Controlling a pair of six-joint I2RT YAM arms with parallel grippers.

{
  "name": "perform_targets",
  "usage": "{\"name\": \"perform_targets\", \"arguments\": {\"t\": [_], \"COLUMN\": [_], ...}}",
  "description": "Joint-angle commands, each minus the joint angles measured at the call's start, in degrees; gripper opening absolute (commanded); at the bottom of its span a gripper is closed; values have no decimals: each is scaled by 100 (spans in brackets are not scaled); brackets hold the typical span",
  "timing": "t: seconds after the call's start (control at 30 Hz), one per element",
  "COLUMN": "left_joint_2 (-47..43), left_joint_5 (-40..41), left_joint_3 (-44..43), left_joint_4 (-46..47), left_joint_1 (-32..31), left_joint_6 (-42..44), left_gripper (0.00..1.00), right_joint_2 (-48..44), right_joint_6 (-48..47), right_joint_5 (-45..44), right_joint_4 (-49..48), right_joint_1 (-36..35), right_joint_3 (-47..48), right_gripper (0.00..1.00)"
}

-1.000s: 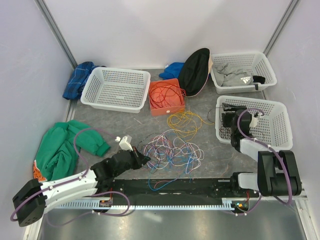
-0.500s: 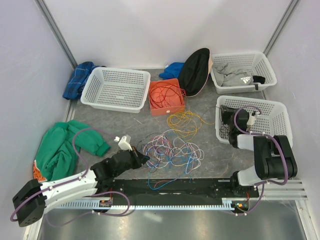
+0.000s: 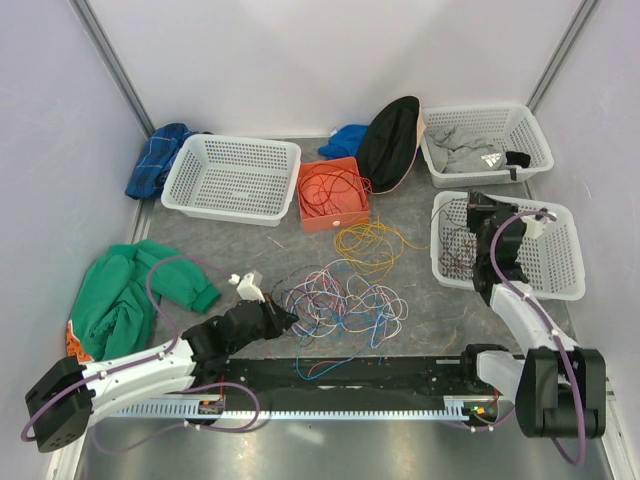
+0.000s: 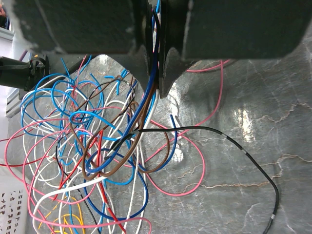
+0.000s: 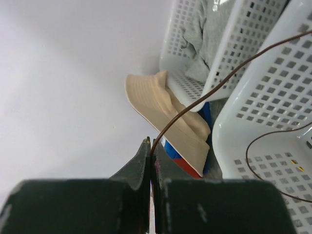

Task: Untangle the cables

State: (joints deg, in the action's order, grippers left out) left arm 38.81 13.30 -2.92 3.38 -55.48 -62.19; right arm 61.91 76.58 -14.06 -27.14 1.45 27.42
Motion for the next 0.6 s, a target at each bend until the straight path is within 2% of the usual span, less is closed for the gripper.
{"name": "perform_targets", "arguments": {"t": [0.0,0.27,0.57], "left_joint_2": [-31,-215,-277], "left_joint_5": [-47,-126,-135], "left_joint_3": [151,195,221], "left_joint_4": [93,84,102], "left_joint_1": [-6,-6,-6], "left_joint_6": [-30,41,111], "left_gripper": [2,2,2], "right_joint_2": [-460,-1242,-1323], "right_joint_6": [-415,-732,-785], "right_joint_5": [-439,-958,-984], "right_joint_4": [831,1570,1843], "right_joint_1": [118,627,1041], "right_joint_3": [316,527,510], "right_gripper": [0,0,0]}}
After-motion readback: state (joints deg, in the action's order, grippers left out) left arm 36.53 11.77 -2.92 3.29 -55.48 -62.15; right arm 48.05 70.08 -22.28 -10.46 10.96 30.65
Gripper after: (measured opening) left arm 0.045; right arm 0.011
